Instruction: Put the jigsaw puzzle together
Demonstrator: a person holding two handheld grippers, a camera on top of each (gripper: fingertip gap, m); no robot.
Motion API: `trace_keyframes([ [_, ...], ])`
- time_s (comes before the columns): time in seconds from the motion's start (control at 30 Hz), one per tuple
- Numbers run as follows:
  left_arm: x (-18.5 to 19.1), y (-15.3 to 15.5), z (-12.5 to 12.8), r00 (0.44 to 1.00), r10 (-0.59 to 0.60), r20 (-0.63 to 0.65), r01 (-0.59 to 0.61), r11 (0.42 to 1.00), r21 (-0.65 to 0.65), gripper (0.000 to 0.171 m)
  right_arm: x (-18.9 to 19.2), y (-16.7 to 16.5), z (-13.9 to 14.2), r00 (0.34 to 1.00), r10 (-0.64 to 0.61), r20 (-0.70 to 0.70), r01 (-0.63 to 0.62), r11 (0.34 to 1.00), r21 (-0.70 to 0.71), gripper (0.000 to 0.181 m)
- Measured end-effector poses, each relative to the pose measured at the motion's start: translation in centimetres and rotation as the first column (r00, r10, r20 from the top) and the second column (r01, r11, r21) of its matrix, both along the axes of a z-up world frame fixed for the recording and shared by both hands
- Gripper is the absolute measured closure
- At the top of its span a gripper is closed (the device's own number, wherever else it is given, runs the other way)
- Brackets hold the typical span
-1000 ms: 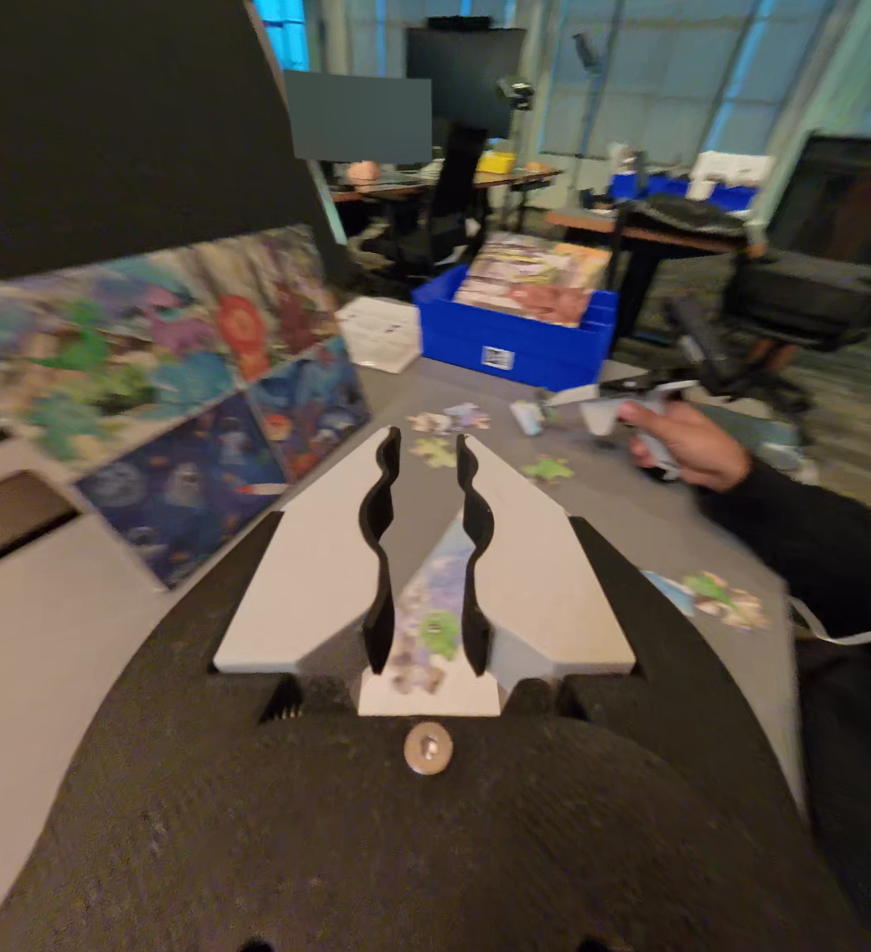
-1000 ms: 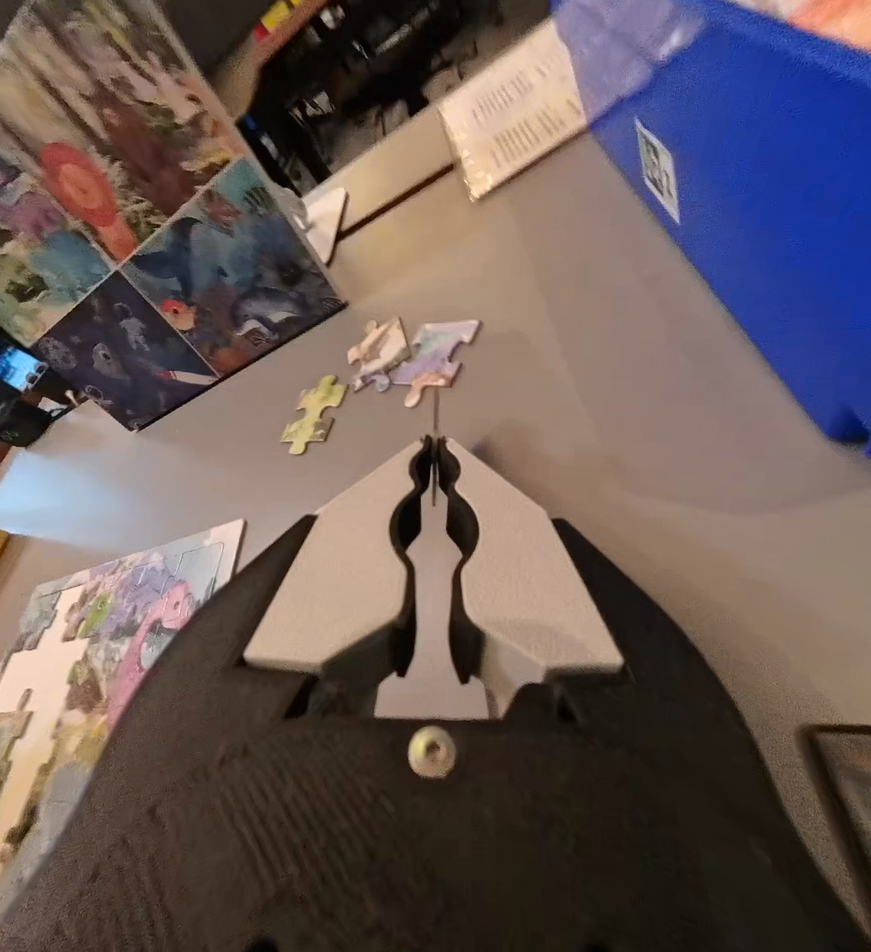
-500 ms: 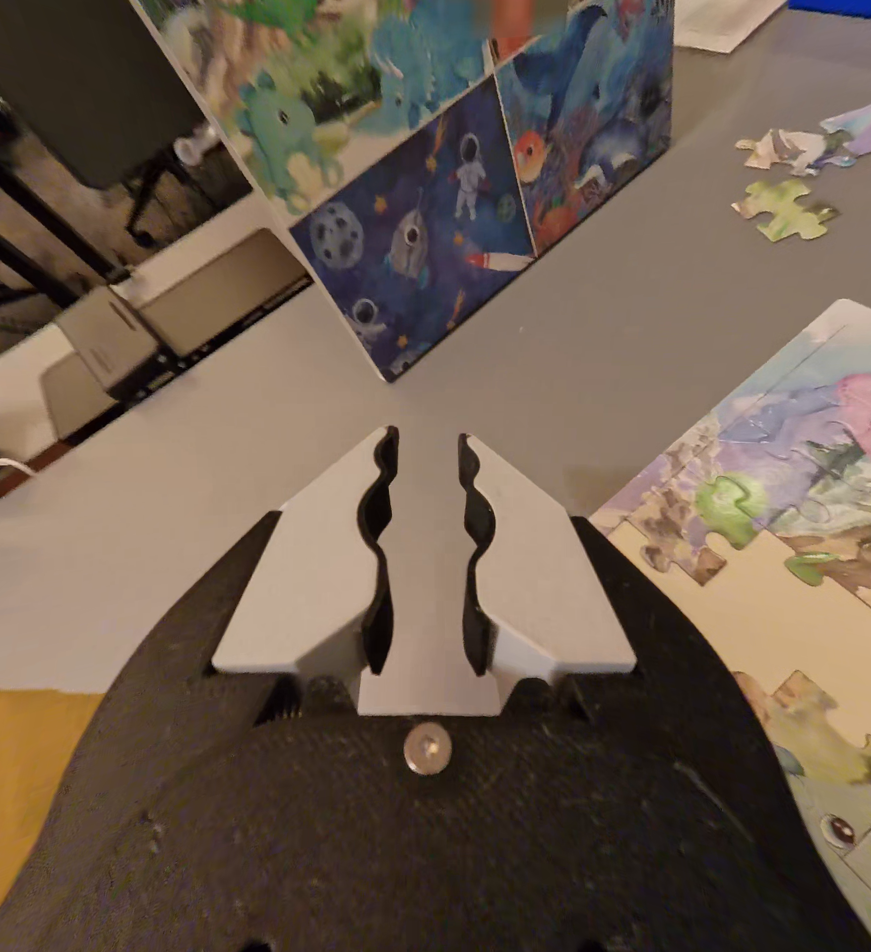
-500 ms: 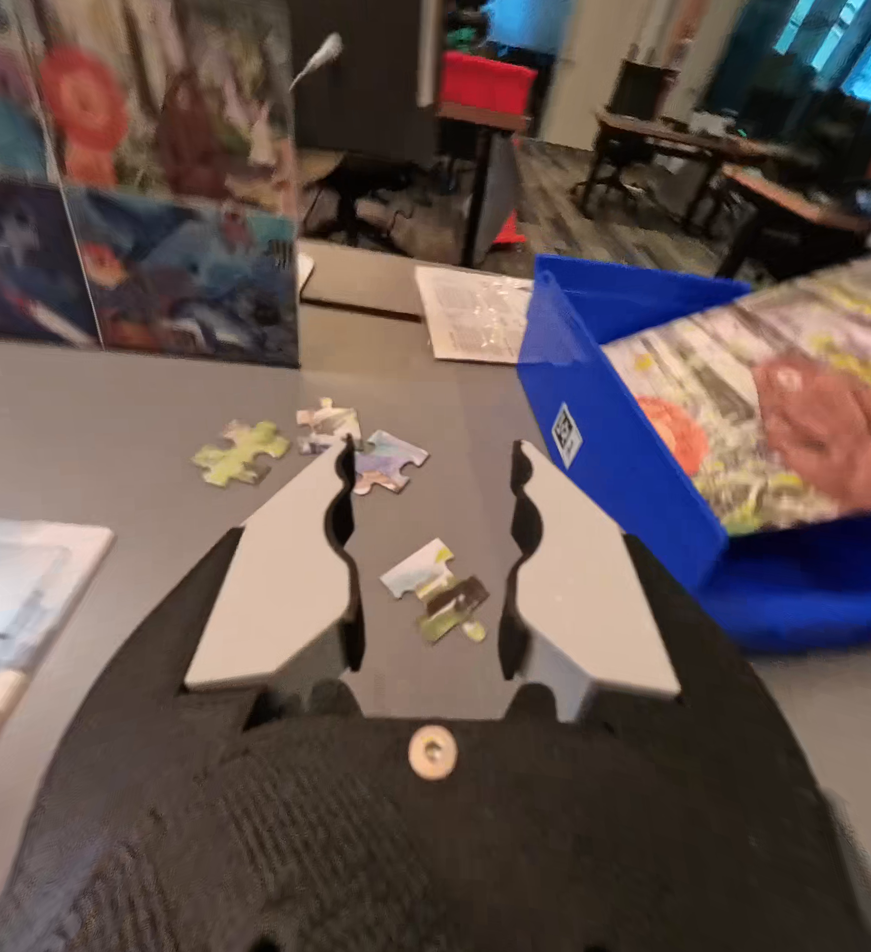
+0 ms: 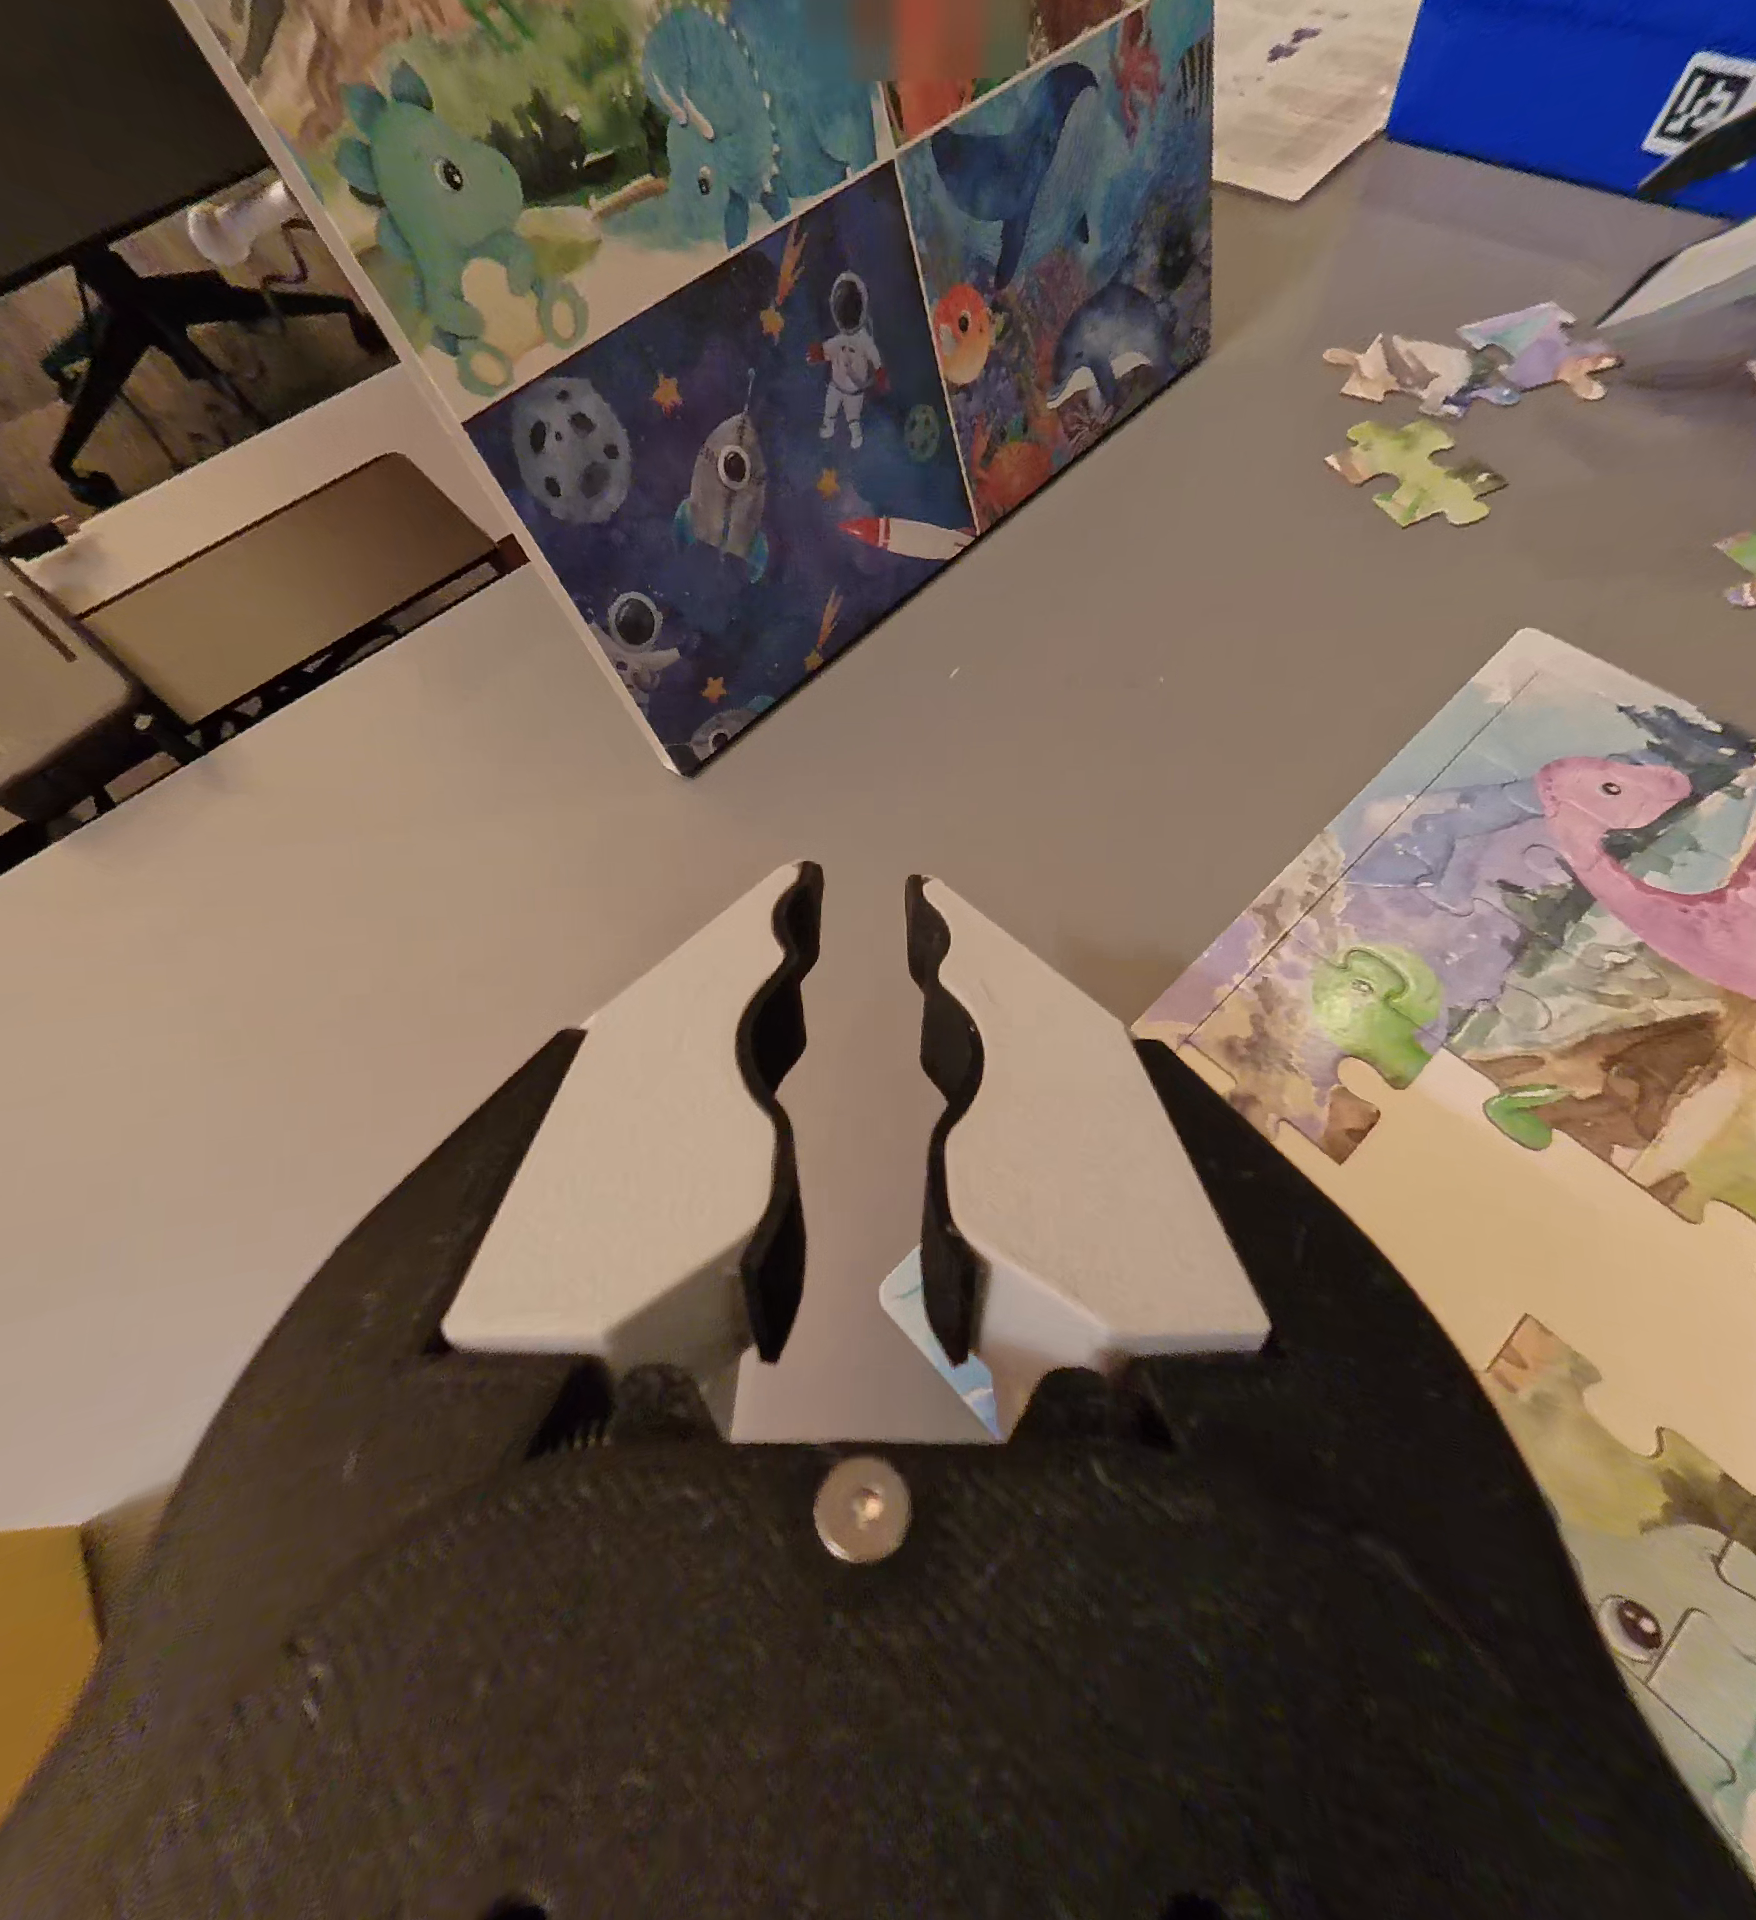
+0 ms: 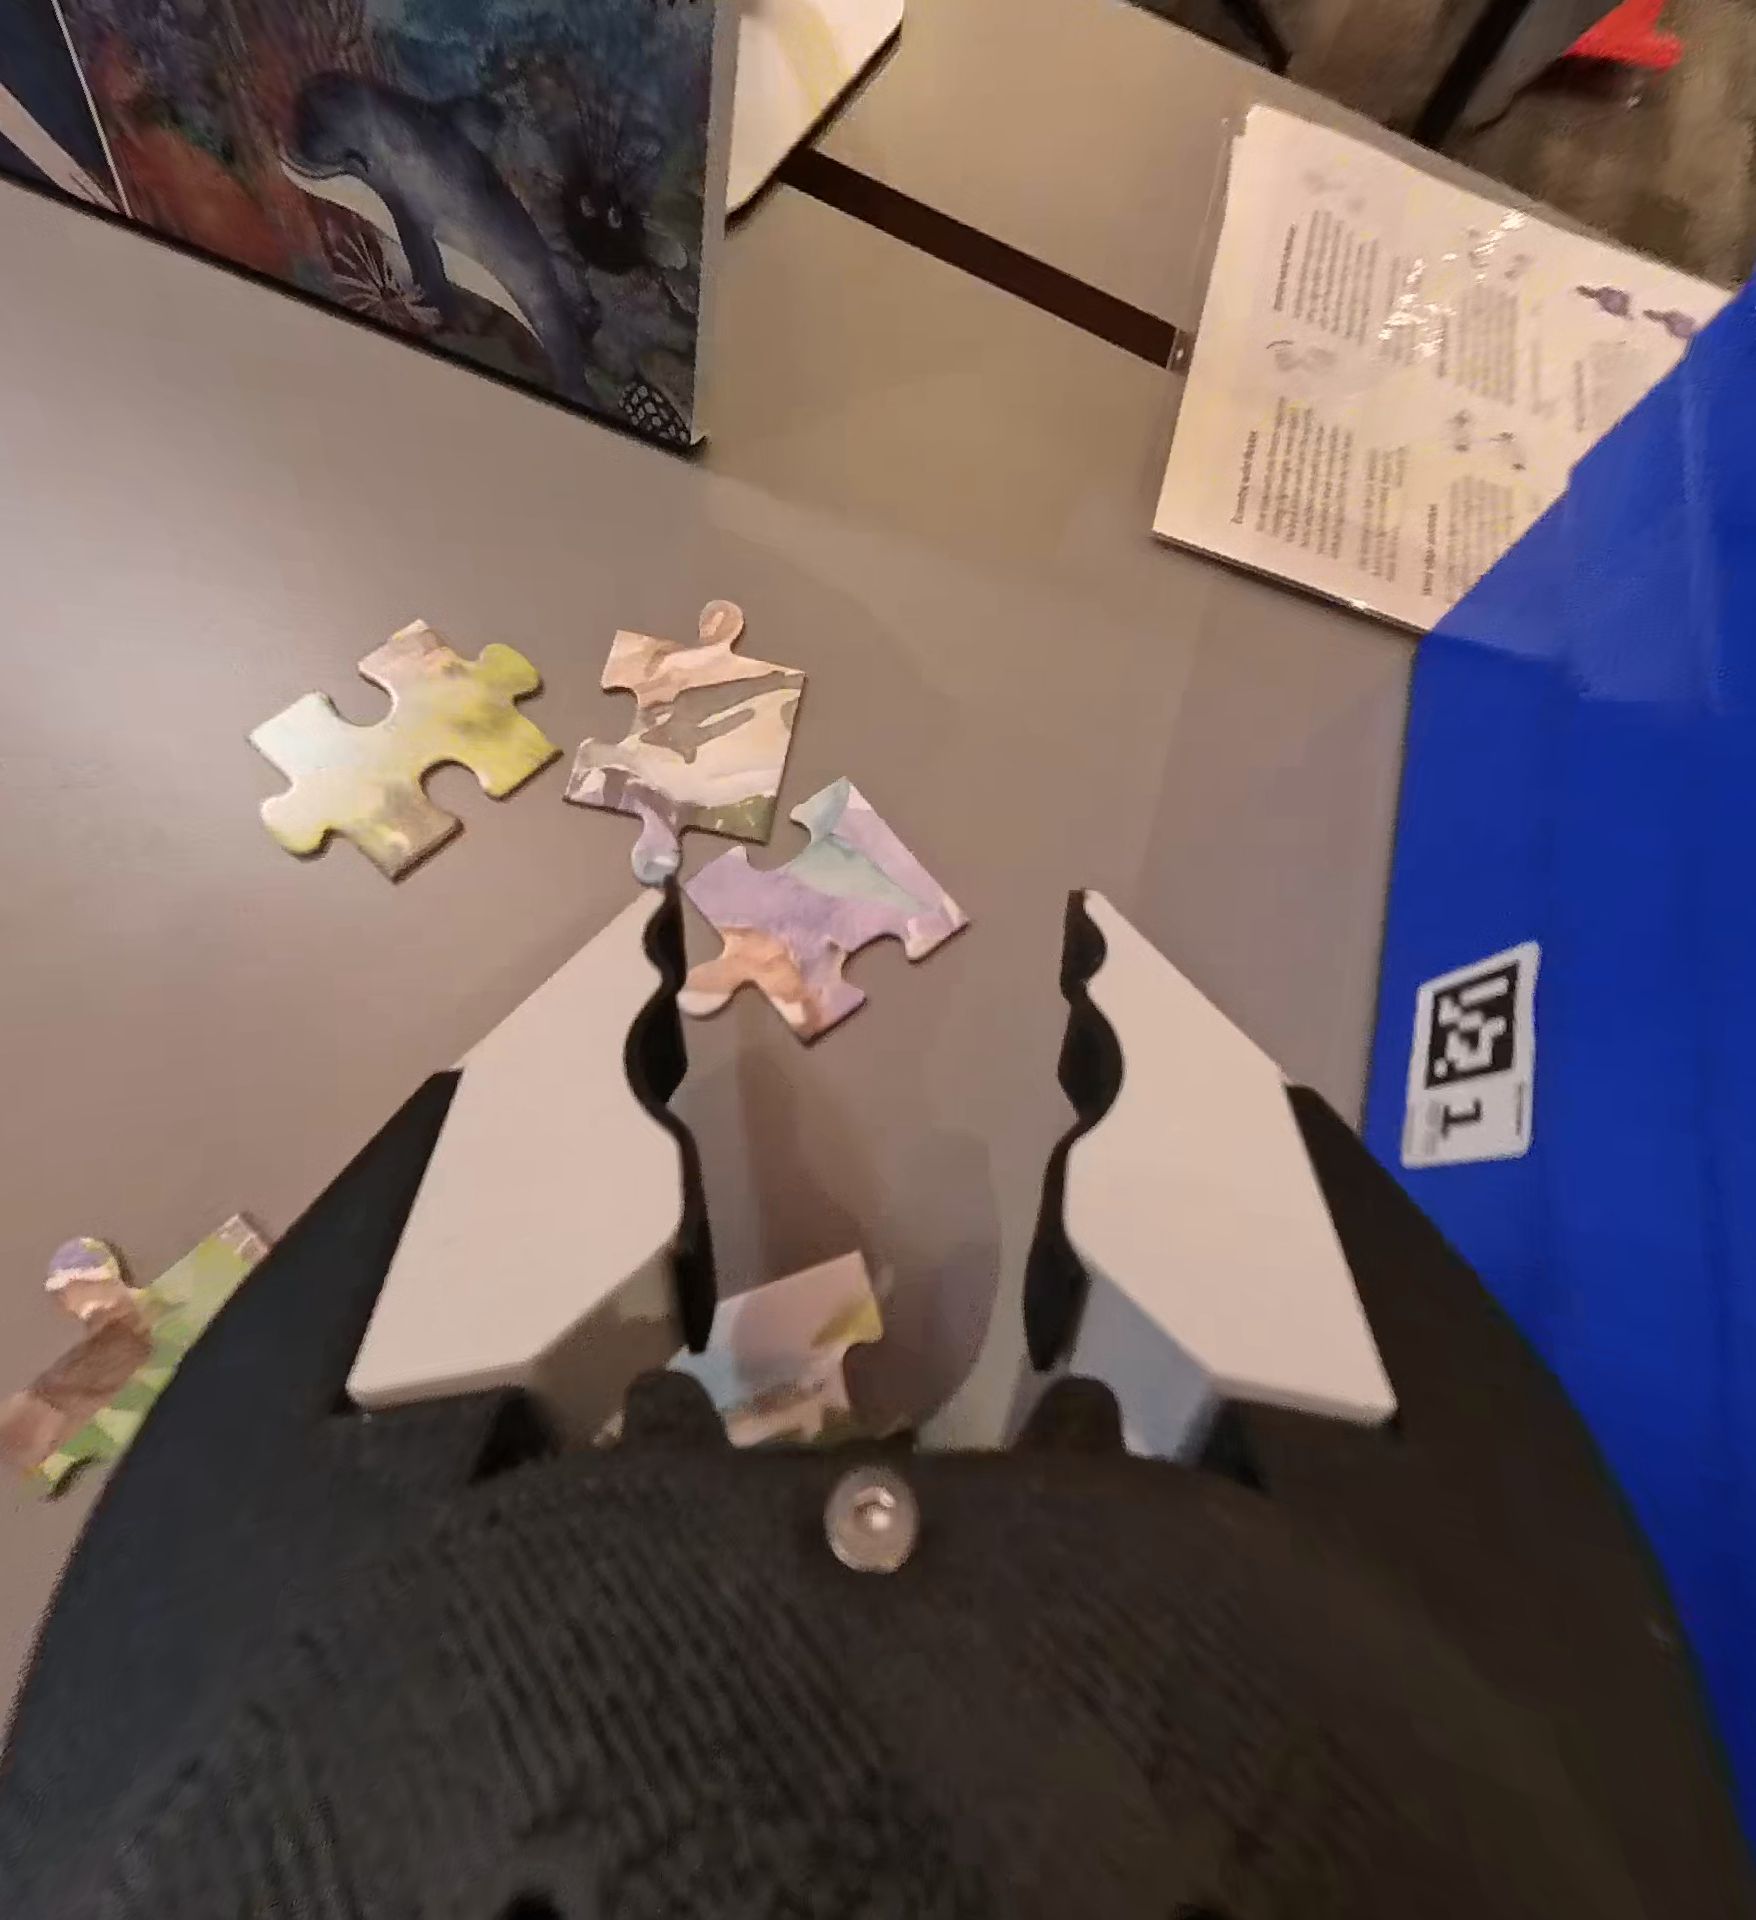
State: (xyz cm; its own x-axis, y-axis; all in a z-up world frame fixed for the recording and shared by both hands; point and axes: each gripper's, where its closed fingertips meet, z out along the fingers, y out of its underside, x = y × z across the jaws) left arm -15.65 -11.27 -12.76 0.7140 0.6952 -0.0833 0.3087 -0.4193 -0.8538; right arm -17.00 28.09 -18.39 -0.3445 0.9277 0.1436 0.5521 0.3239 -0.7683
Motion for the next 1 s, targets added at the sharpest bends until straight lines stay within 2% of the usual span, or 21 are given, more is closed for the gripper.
trace_keyframes([
  [0.1, 0.2, 0.3, -0.1, 1.000, -0.019, 0.011, 0.019, 0.999, 0.030, 0.159, -0.4, -1.0, -1.4, 0.990, 0.097, 0.098, -0.095, 0.995, -0.021, 0.098],
  [0.2, 0.3, 0.3, -0.4, 0.999, -0.026, 0.024, 0.025, 0.999, 0.045, 0.159, 0.4, -2.3, -2.6, 0.968, 0.183, 0.174, -0.169, 0.981, -0.091, 0.102],
  [0.27, 0.3, 0.4, -0.5, 0.999, -0.033, 0.029, 0.031, 0.998, 0.057, 0.159, 0.6, -2.3, -2.6, 0.968, 0.200, 0.149, -0.189, 0.978, -0.088, 0.106],
  [0.33, 0.4, 0.6, -0.5, 0.999, -0.042, 0.034, 0.040, 0.997, 0.071, 0.159, 1.0, -2.7, -2.5, 0.964, 0.225, 0.144, -0.213, 0.973, -0.093, 0.131],
  [0.53, 0.2, 0.3, -0.7, 0.999, -0.031, 0.021, 0.030, 0.998, 0.055, 0.158, 1.9, -2.6, -2.2, 0.968, 0.216, 0.127, -0.210, 0.976, -0.058, 0.132],
  [0.63, 0.1, -0.1, -0.6, 0.999, -0.023, 0.022, 0.021, 0.997, 0.079, 0.158, 2.4, -3.9, 0.0, 0.969, 0.242, 0.049, -0.234, 0.963, -0.133, 0.132],
  [0.7, -0.1, -0.4, -0.6, 0.999, -0.015, 0.029, 0.012, 0.995, 0.100, 0.158, 3.1, -7.0, 3.1, 0.953, 0.301, -0.048, -0.303, 0.925, -0.231, 0.132],
  [0.8, -0.3, -0.6, -0.6, 0.999, -0.010, 0.052, 0.004, 0.992, 0.129, 0.158, 5.2, -14.5, 6.8, 0.888, 0.430, -0.164, -0.460, 0.837, -0.295, 0.133],
  [0.87, -0.3, -0.8, -0.9, 0.998, -0.007, 0.068, -0.001, 0.992, 0.124, 0.158, 7.1, -20.5, 7.3, 0.833, 0.527, -0.169, -0.552, 0.779, -0.295, 0.133],
  [1.0, -0.1, -1.1, -1.9, 0.994, -0.025, 0.104, 0.017, 0.997, 0.077, 0.162, 10.3, -30.8, 5.8, 0.739, 0.669, -0.077, -0.663, 0.704, -0.254, 0.132],
])
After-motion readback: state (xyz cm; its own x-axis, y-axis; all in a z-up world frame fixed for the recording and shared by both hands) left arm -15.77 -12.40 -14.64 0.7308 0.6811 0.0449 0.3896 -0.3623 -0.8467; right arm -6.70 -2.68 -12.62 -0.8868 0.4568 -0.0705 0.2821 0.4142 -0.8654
